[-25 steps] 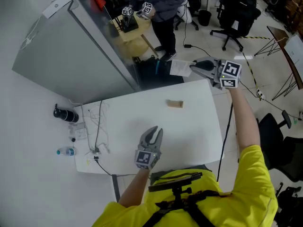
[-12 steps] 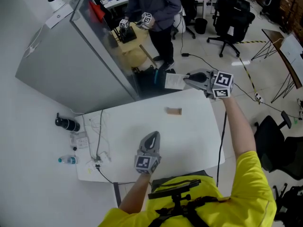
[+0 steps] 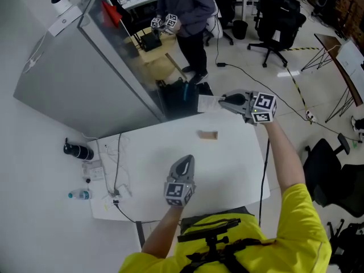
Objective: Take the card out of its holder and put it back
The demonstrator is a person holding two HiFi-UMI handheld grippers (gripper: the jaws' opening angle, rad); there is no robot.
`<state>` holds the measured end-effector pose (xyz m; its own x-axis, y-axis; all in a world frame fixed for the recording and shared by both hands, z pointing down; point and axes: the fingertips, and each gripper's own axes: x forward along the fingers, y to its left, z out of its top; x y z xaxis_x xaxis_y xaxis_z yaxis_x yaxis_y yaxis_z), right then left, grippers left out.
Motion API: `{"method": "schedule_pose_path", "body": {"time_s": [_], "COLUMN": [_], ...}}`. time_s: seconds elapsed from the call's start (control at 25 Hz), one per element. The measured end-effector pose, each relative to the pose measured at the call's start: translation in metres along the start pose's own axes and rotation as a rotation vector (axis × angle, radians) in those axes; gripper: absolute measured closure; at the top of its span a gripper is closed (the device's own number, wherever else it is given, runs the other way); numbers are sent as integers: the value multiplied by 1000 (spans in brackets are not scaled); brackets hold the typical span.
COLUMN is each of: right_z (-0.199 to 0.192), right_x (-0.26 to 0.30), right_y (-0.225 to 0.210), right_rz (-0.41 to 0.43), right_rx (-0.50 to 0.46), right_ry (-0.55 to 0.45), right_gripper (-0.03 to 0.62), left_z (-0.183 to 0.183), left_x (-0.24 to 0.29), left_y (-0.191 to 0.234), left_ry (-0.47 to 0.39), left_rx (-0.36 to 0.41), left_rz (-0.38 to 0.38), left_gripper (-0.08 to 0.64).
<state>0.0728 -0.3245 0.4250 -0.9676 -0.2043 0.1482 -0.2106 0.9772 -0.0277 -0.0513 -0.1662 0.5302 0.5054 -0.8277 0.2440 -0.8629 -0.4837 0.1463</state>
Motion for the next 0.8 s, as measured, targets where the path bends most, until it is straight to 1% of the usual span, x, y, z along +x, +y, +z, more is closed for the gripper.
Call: {"method": "schedule_pose_path", "body": {"time_s": [0.16,0.36,0.52,0.68,0.8], "right_z": [-41,-116,-169,-204,-214], "right_x": [13,37,43,47,47], "right_y": [-3,-6,-8,-9,-9], "right_rz": [9,41,31,40,24], "right_rx": [31,94,166,196,210], "right_ry": [33,95,111,122,94], "right_gripper": [572,572,572,572,572], "left_z": [-13,-38,-64,-77,-77], "left_x": [10,21,31,52,63], "left_y": [4,12,12,14,12], "left_ry": [22,69,110,130,146], "left_rx": [-12,-40,-51,-74,-83], "left_rz": [-9,-15,-27,-32,-34], "left_gripper": [541,541,541,541,541]}}
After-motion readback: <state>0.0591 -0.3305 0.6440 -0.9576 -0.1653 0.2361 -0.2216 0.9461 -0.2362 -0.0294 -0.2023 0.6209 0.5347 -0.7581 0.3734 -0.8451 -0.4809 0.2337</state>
